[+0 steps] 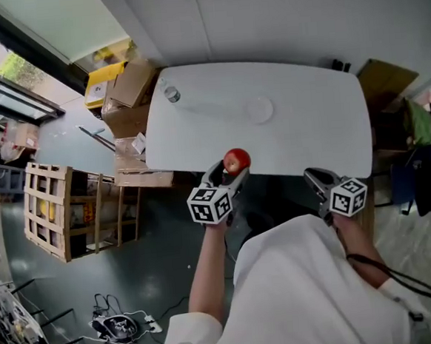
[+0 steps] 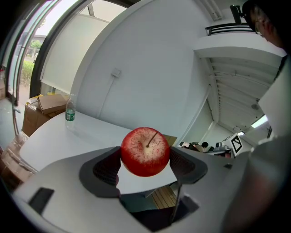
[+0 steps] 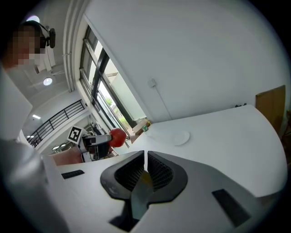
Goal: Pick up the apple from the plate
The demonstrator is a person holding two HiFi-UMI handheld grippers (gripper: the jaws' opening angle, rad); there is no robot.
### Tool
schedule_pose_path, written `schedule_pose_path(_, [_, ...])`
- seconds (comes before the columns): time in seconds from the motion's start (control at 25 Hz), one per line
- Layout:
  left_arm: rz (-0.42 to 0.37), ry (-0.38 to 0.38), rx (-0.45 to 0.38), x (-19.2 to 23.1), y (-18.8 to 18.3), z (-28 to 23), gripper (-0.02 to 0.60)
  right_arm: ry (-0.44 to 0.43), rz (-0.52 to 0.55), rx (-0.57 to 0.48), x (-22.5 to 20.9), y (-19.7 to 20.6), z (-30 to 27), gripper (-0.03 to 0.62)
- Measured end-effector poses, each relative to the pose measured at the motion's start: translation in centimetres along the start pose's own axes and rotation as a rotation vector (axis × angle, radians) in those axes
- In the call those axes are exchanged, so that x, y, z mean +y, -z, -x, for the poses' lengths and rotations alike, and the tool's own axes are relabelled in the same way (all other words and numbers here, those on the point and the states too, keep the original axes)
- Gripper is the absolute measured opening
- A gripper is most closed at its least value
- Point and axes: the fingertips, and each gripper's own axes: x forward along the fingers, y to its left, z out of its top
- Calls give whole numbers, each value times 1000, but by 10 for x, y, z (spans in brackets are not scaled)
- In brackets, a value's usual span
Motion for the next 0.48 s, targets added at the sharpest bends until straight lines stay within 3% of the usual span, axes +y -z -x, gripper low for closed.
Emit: schedule_pose_path(0.48, [28, 14, 1, -32, 29, 28, 337, 4, 63, -21, 11, 6, 28, 44])
